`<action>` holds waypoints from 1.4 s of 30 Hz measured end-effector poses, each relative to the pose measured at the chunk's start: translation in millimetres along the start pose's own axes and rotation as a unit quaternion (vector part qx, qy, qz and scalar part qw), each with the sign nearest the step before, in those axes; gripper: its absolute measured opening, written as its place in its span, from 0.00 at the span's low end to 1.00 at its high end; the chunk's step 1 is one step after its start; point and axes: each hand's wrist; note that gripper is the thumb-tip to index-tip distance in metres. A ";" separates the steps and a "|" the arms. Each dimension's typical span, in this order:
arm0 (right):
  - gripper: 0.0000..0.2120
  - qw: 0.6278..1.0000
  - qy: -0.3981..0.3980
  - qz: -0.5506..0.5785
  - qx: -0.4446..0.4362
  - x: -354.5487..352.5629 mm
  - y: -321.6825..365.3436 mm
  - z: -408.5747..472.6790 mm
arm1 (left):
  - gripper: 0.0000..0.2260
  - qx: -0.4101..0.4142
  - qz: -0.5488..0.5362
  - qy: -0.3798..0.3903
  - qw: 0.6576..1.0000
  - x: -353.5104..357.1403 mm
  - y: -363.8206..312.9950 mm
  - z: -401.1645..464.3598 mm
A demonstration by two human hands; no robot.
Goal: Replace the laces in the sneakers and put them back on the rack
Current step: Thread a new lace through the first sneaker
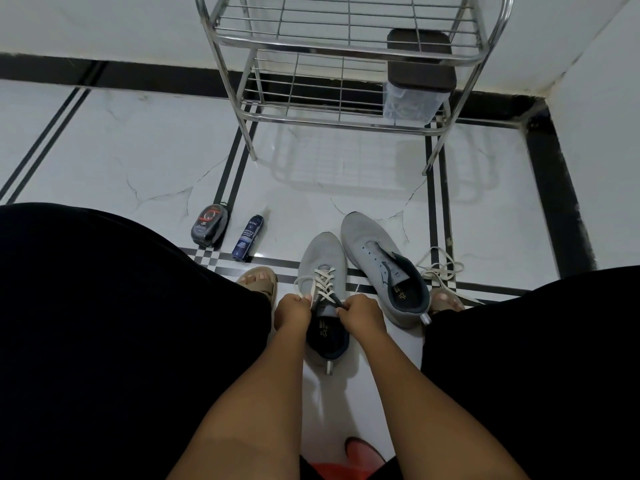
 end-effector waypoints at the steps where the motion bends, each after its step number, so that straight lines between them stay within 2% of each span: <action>1: 0.11 1.000 0.000 0.000 0.001 -0.5 0.3 -0.7 | 0.17 -0.002 0.004 0.005 1.000 -0.9 -0.6 -0.1; 6: 0.09 1.000 0.018 0.006 0.004 -4.9 -0.5 -2.4 | 0.17 0.000 0.009 0.008 1.000 -12.2 -16.9 -12.4; 10: 0.18 0.999 0.005 0.039 0.036 -19.2 6.1 -7.6 | 0.15 -0.018 -0.037 -0.051 0.998 -26.7 -37.0 -21.9; 11: 0.17 0.999 -0.012 0.038 0.034 -24.4 9.6 -7.8 | 0.15 -0.014 -0.037 -0.073 0.997 -30.2 -40.8 -22.2; 14: 0.10 0.996 -0.063 0.059 -0.017 -47.2 26.8 -11.7 | 0.19 0.069 -0.039 -0.128 0.989 -41.3 -58.2 -22.7; 16: 0.13 0.985 -0.074 0.143 -0.058 -62.8 42.8 -17.2 | 0.27 0.146 -0.115 -0.110 0.976 -47.4 -76.7 -26.6; 18: 0.21 0.961 -0.085 0.244 -0.098 -79.9 57.8 -29.7 | 0.30 0.214 -0.148 -0.103 0.960 -53.4 -96.8 -35.0; 20: 0.23 0.936 -0.093 0.313 -0.130 -98.8 68.3 -43.4 | 0.23 0.263 -0.148 -0.113 0.947 -63.1 -116.9 -45.5; 22: 0.13 0.908 -0.086 0.372 -0.172 -115.7 75.5 -54.8 | 0.09 0.300 -0.163 -0.112 0.933 -74.3 -134.5 -55.9; 23: 0.06 0.897 -0.080 0.391 -0.190 -122.0 78.3 -58.7 | 0.04 0.318 -0.178 -0.105 0.925 -80.4 -141.0 -60.4; 24: 0.03 0.889 -0.075 0.403 -0.204 -126.6 80.2 -61.8 | 0.02 0.329 -0.194 -0.096 0.919 -85.2 -145.3 -62.3; 26: 0.06 0.884 -0.067 0.409 -0.216 -132.1 82.9 -64.3 | 0.03 0.349 -0.216 -0.092 0.907 -92.2 -152.4 -66.5; 32: 0.01 0.886 -0.053 0.377 -0.266 -142.1 85.6 -75.6 | 0.06 0.399 -0.210 -0.106 0.886 -104.4 -163.2 -76.6; 35: 0.02 0.888 -0.049 0.364 -0.277 -148.2 86.7 -80.0 | 0.13 0.409 -0.186 -0.106 0.887 -106.2 -162.3 -81.0; 38: 0.01 0.885 -0.039 0.367 -0.283 -154.8 84.7 -83.7 | 0.19 0.417 -0.203 -0.078 0.883 -108.8 -162.9 -83.3; 42: 0.01 0.883 -0.030 0.375 -0.281 -162.0 82.5 -86.3 | 0.22 0.426 -0.216 -0.049 0.877 -109.9 -162.8 -83.4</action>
Point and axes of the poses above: each hand's wrist, its own z-axis towards the middle knuckle, its own x-axis out of the palm, y = z × x, and after that the axes turned 13 degrees about x, right-handed
